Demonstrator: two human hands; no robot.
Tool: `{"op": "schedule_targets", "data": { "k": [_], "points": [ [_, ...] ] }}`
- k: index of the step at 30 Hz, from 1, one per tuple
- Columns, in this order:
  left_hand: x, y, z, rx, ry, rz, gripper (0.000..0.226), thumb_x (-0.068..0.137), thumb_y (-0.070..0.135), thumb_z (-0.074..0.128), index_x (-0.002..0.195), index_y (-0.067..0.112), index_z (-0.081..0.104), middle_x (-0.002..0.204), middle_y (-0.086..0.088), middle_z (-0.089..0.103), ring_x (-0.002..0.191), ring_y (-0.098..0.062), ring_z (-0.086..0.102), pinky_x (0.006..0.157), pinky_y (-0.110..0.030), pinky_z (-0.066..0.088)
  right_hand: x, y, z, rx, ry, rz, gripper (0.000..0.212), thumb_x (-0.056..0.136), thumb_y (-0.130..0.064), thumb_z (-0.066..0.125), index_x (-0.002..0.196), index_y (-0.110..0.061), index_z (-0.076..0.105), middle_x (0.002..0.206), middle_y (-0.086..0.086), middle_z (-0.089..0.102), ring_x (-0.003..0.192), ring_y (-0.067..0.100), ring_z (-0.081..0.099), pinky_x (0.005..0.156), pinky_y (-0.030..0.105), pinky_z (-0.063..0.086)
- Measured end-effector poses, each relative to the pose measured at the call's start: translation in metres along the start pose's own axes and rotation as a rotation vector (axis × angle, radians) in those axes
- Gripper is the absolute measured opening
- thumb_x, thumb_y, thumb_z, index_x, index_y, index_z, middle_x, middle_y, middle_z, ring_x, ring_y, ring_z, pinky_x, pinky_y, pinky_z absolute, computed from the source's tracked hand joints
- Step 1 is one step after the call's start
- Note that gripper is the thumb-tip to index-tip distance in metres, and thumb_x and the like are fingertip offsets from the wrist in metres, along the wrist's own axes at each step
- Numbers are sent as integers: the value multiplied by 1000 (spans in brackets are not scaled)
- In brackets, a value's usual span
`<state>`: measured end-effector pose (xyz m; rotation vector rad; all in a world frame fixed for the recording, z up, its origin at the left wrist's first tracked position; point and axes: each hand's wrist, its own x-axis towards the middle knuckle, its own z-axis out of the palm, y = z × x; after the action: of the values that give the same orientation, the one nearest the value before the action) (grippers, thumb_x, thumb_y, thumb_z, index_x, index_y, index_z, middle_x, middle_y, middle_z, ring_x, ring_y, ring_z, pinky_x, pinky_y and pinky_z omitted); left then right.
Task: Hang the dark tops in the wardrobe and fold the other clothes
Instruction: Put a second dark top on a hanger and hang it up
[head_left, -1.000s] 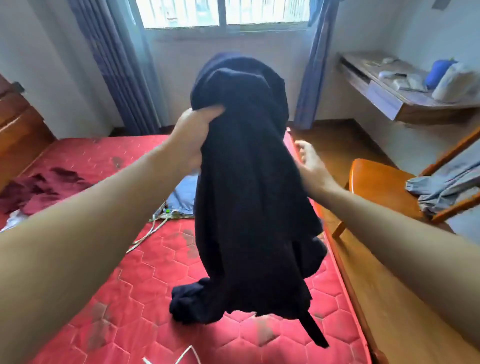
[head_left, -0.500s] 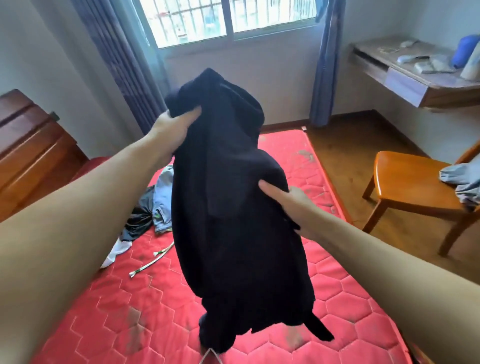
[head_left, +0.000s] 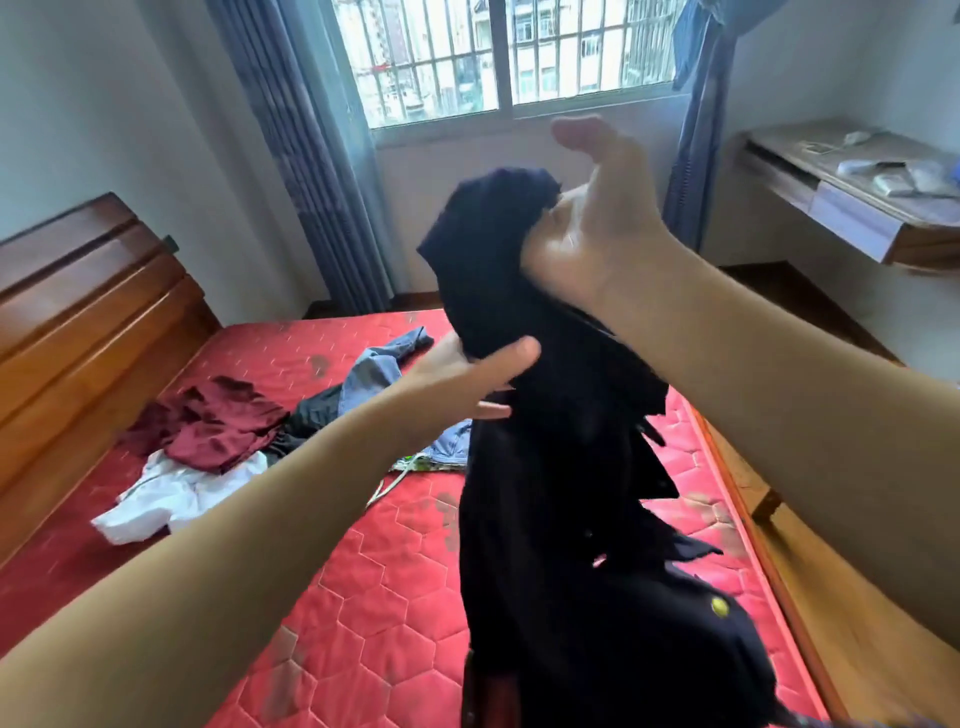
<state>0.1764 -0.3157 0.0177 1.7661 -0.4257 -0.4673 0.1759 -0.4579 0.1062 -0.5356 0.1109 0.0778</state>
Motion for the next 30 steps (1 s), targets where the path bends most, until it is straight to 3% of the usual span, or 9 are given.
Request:
{"op": "schedule_targets", "data": {
  "k": [5, 9, 12, 15, 17, 20, 23, 26, 30],
  "points": [
    [13, 20, 19, -233, 220, 134, 11, 94, 17, 63, 105, 18, 62, 85, 3, 73, 73, -15, 72, 61, -26, 59, 5, -4, 15, -477, -168, -105, 15, 89, -14, 55, 76, -10, 52, 66, 2, 50, 60, 14, 50, 54, 20, 43],
    [25, 29, 8, -329, 316, 160, 19, 102, 6, 39, 100, 4, 57, 69, 7, 66, 68, -8, 65, 65, -22, 55, 10, -12, -49, -875, -120, -243, 28, 93, -40, 56, 105, -17, 64, 100, 2, 69, 90, 15, 65, 78, 25, 51],
    [28, 32, 3, -496, 170, 164, 41, 103, 5, 30, 67, 9, 50, 45, 7, 52, 41, -6, 50, 41, -17, 41, -10, 25, -142, -1184, -112, -142, 24, 89, -41, 63, 110, -32, 60, 106, -14, 68, 92, -3, 66, 76, 13, 49],
    [37, 32, 2, -651, 149, 78, 39, 104, 21, 30, 73, 18, 53, 68, 2, 57, 62, -12, 51, 55, -26, 43, -29, 68, -199, -1353, -83, -126, 37, 81, -27, 75, 113, -33, 58, 107, -12, 68, 95, 0, 65, 82, 18, 51],
    [46, 31, -1, -752, 209, 12, 33, 105, 23, 29, 80, 17, 50, 80, -2, 53, 70, -16, 51, 63, -31, 41, -28, 75, -204, -1455, 45, -217, 9, 90, -24, 66, 82, -20, 64, 78, -6, 66, 69, 8, 60, 66, 33, 49],
    [52, 27, -12, -516, 149, -10, 37, 103, 35, 29, 86, 19, 57, 72, 0, 62, 66, -16, 56, 68, -29, 41, -23, 61, -179, -1419, 55, -267, 49, 99, -27, 52, 58, 0, 45, 58, 3, 42, 54, 15, 40, 53, 34, 30],
    [44, 13, -11, -367, 61, -135, 76, 91, 74, 21, 117, 18, 65, 107, -7, 73, 96, -26, 70, 91, -36, 52, -16, 40, -142, -1212, 101, -275, 50, 99, -28, 52, 69, 11, 56, 63, 7, 54, 60, 17, 50, 55, 31, 39],
    [27, -10, -5, -293, 53, -136, 73, 81, 76, 41, 124, 20, 63, 119, 3, 70, 109, -14, 67, 100, -30, 50, -8, 19, -96, -1044, 148, -337, 36, 97, -30, 55, 81, 2, 63, 76, 11, 57, 69, 20, 54, 60, 33, 42],
    [20, -11, -6, 78, 211, 86, 19, 89, 17, 67, 72, 19, 59, 53, 22, 63, 51, 9, 57, 51, -6, 43, 10, -7, -37, -829, 117, -353, 23, 94, -21, 58, 78, -5, 65, 75, 12, 66, 66, 24, 66, 58, 32, 53]
  ]
}}
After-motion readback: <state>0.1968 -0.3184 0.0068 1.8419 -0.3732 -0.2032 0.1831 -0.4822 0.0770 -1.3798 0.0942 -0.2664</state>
